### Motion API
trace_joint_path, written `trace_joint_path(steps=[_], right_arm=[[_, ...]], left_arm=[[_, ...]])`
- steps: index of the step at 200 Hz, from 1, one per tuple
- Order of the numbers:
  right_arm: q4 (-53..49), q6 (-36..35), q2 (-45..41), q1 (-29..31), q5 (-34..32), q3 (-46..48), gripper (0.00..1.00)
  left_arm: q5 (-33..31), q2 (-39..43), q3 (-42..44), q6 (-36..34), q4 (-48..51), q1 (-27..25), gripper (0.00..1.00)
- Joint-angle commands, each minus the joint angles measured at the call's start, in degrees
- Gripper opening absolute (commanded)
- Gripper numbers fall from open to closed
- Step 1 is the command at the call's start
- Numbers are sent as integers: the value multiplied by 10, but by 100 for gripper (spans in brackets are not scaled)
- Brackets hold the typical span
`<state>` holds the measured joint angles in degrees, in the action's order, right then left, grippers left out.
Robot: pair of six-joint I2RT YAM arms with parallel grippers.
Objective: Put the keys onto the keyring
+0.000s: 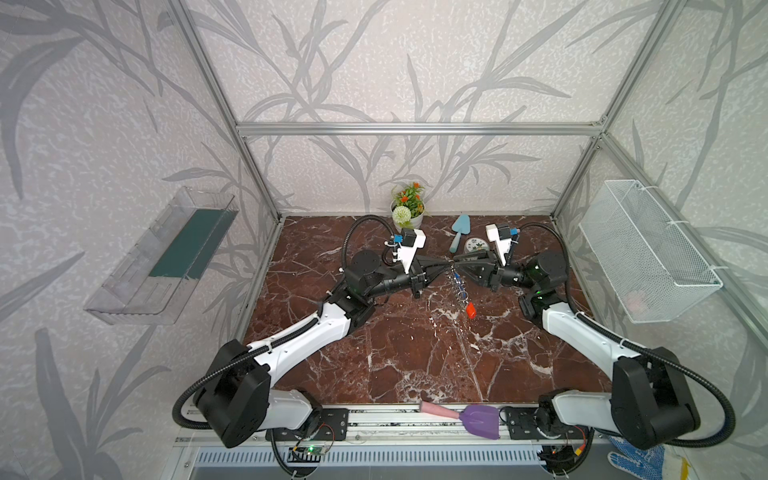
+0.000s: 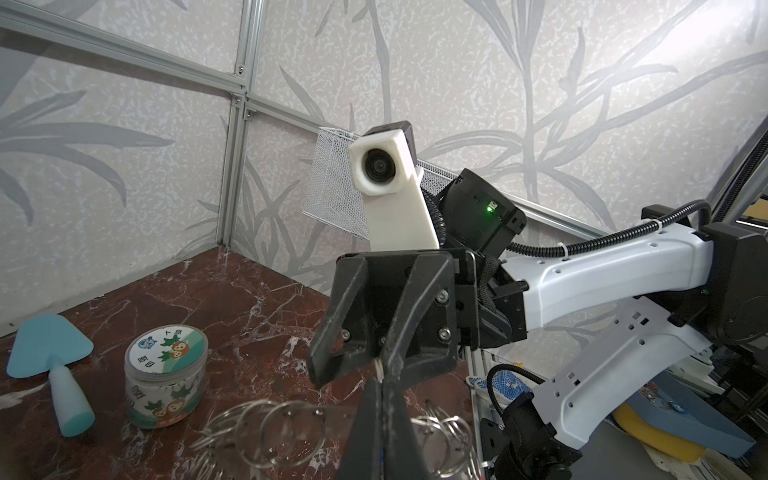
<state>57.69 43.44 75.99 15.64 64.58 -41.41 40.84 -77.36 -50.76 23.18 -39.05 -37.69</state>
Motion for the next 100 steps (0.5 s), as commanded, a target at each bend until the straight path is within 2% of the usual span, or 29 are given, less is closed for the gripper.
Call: trace_joint_path(steps=[1,36,76,100], right_arm=[[64,30,5,7,13,-20,30],[64,31,6,10,18,-19,19],[66,33,10,12,23,-19,12],[73,37,16,14,26,-19,3]], left_arm=[[16,-2,-5,10,-45,0,0],[14,-6,-6,10,-46,0,0],[10,-7,-6,6,-40,2,0],[6,-3,-6,0,-29,3,0]])
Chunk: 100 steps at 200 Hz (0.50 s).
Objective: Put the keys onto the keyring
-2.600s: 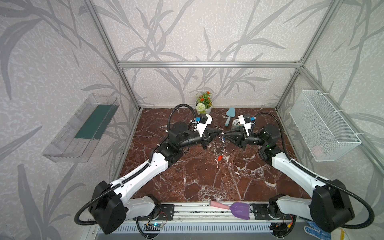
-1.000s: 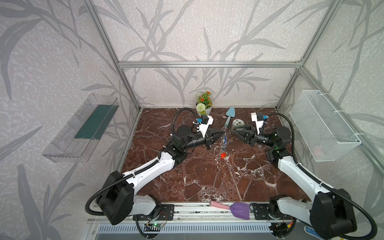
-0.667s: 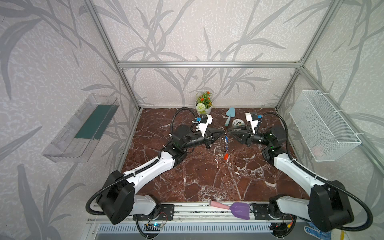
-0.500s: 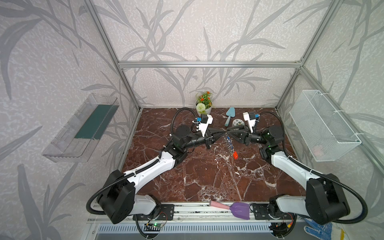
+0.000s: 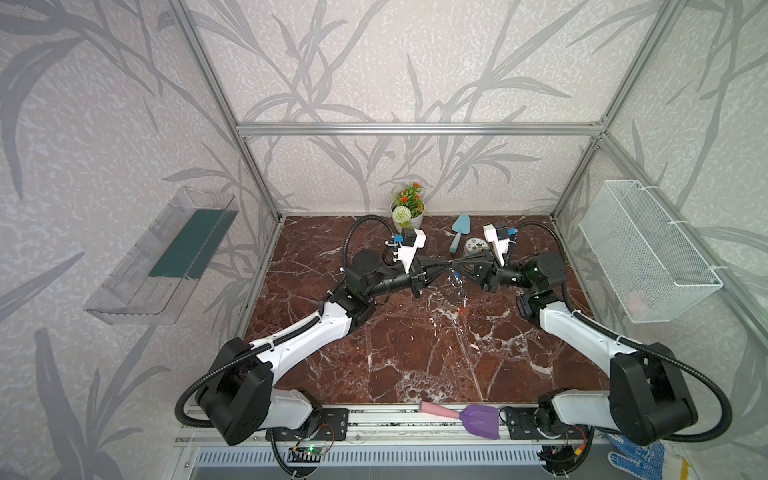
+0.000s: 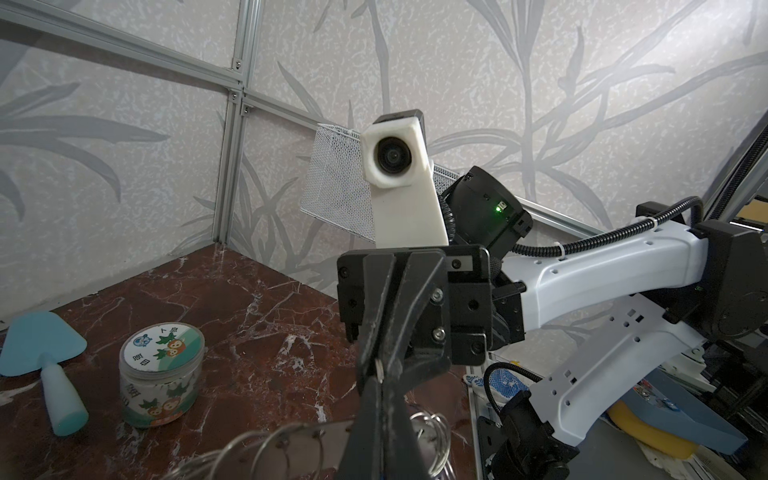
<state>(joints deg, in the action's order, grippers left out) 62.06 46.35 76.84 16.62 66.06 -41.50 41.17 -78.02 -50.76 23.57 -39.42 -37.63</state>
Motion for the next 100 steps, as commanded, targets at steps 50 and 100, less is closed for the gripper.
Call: trace_joint_path(steps=[50,100], right_arm=[[-3,-13,-4,3,10,-20,0],[-63,-68,-30,4,-2,-27,0]], left_arm=[[19,24,-18,-6,36,25,1],[24,72,-46,-63,208,39,22]])
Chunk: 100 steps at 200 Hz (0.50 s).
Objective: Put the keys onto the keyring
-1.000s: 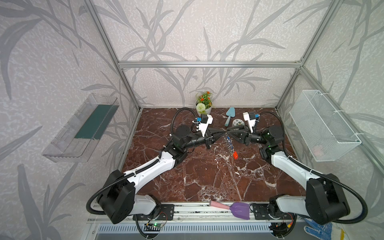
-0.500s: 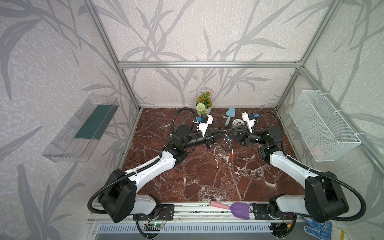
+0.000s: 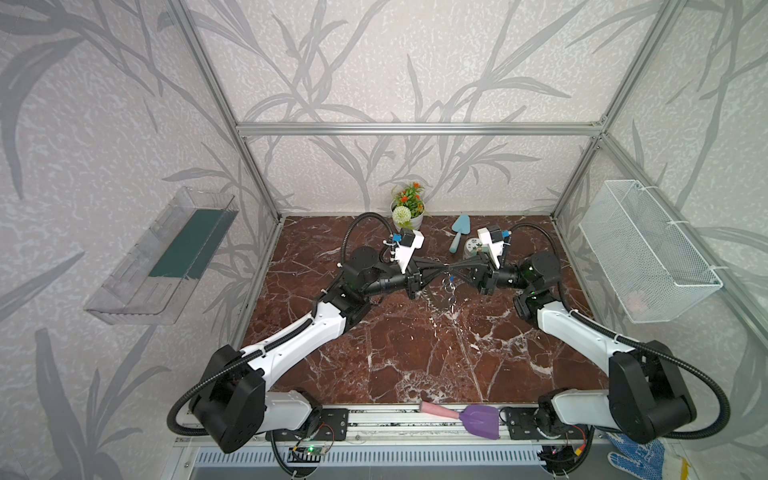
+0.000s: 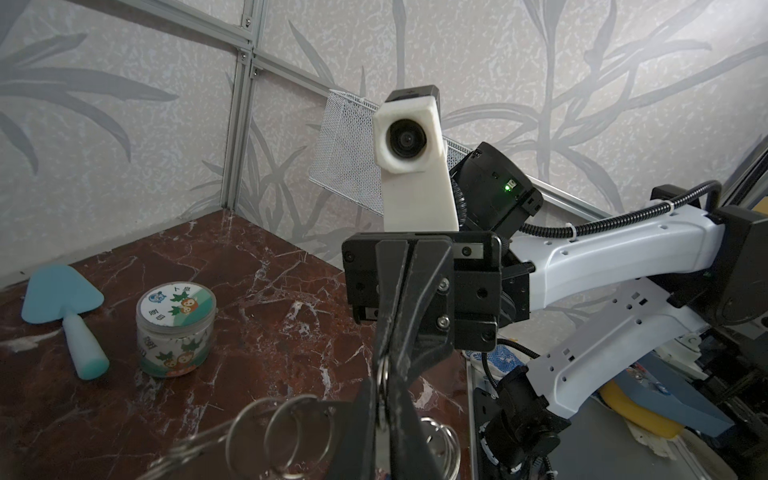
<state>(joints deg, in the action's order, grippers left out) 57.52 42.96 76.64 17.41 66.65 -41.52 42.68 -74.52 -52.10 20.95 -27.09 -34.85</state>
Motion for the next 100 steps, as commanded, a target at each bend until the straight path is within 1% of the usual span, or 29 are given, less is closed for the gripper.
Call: trace_joint_path(steps=[1,6,20,29,37,59,69,79,100], right_arm=[[-18,-35,-29,-4,-8,-27,0],[-23,-40,-31,-4,-6,-28,0],[-52,-60,-40,-3,-6,-33,0],[-82,-98,-50,-1,-7,-36,0],[-120,-133,-59,2,-8,-41,0],[-307,-276,-86,18,-25,-67,0],[-367,-331,-97,28,-30,-77,0],[-400,-363,-104,35,-33,-80,0],[-450,-403,-105,42,-38,-93,0]], left_arm=[[9,38,-34,-38,89,12,22],[11,41,-38,-41,106,14,25],[19,52,-51,-55,158,22,29],[21,61,-60,-70,201,30,31],[22,69,-70,-90,241,36,35],[17,84,-108,-206,394,53,44],[10,84,-130,-260,462,54,47],[8,77,-158,-310,519,54,47],[20,51,-218,-378,605,54,47]])
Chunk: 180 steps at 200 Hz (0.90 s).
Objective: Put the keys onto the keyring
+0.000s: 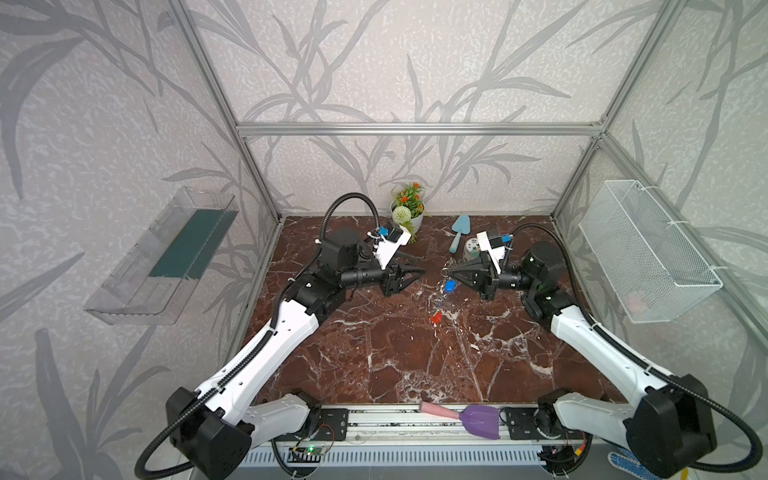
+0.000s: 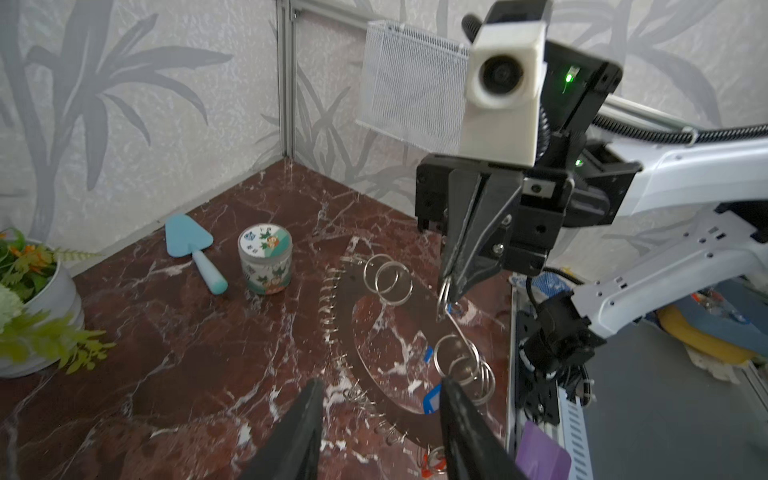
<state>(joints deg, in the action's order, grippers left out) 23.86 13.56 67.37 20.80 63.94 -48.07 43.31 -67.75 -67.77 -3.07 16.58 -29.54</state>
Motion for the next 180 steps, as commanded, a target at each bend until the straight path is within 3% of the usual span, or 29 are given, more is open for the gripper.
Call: trace_joint_path(steps=[1,41,76,180], right_arm=[[-118,-113,-12,9,-11,-30,0],[-225,-194,-7,33,-36,-68,0],[-228,-198,-7,34,-34,-70,0],[-202,-181,-4,34,-19,-65,0]], left_arm=[[15,-19,-65,-141,173,1,47],[33,-99,-181,-222,296,-12,44],[42,-139,-232,-255,336,-39,42],[19,-198,-297,-270,374,-65,28]])
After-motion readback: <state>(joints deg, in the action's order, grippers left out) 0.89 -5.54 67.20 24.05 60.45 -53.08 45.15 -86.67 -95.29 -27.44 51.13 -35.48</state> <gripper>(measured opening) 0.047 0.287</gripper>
